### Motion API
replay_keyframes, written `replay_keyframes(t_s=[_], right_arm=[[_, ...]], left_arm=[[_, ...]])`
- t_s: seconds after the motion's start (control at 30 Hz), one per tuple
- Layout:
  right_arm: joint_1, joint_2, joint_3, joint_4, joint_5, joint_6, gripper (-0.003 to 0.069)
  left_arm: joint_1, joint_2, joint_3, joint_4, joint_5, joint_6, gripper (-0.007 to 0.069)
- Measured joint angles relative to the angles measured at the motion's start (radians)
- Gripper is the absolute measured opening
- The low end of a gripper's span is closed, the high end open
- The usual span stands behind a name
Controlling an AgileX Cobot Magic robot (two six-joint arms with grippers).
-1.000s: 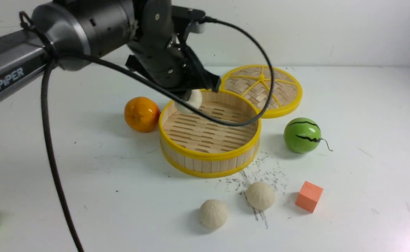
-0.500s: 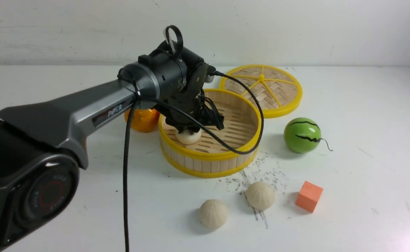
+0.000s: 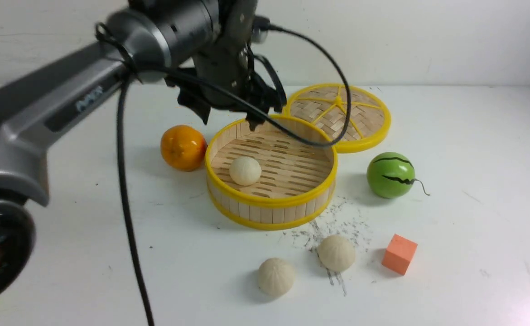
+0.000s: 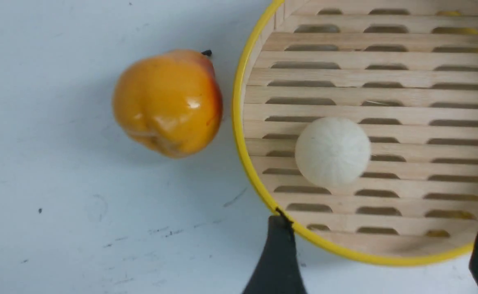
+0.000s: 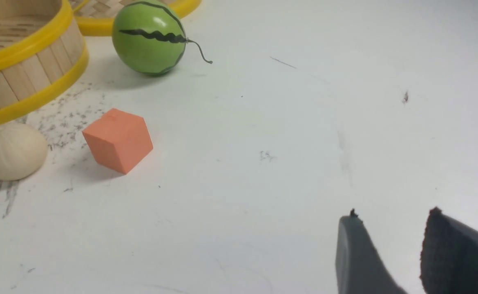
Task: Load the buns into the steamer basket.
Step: Use the right arm to grab a steamed stuffed bun
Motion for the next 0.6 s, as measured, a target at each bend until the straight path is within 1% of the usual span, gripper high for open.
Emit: replay_keyframes(t_s=[0.17, 0.2, 0.27, 0.33, 0.37, 0.4, 0.5, 0.57, 0.6], right_arm=[[0.0, 0.0, 0.0, 0.0, 0.0, 0.0, 0.0241], [0.0, 0.0, 0.0, 0.0, 0.0, 0.0, 0.0241], [0.0, 0.0, 0.0, 0.0, 0.0, 0.0, 0.0241], [0.0, 0.0, 0.0, 0.0, 0.0, 0.0, 0.0241], [0.0, 0.0, 0.0, 0.0, 0.0, 0.0, 0.0241], [0.0, 0.0, 0.0, 0.0, 0.0, 0.0, 0.0241], [0.0, 0.0, 0.0, 0.0, 0.0, 0.0, 0.0241], [0.0, 0.0, 0.0, 0.0, 0.0, 0.0, 0.0241], [0.0, 0.0, 0.0, 0.0, 0.0, 0.0, 0.0241]], left_arm=[[-0.005, -0.118, 0.018, -0.092, 0.032, 0.016, 0.047], [-0.005, -0.147, 0.039, -0.123, 0.032, 0.016, 0.043], [-0.005, -0.189, 0.065, -0.156, 0.032, 0.016, 0.0389], [-0.005, -0.267, 0.128, -0.209, 0.032, 0.019, 0.0302], [-0.006, -0.331, 0.184, -0.226, 0.032, 0.027, 0.0232], [-0.006, -0.376, 0.223, -0.226, 0.032, 0.03, 0.0187], [-0.006, -0.481, 0.315, -0.207, 0.032, 0.03, 0.0092], [-0.006, -0.597, 0.428, -0.182, 0.032, 0.03, 0.001], [-0.006, -0.651, 0.48, -0.175, 0.032, 0.031, -0.0013]])
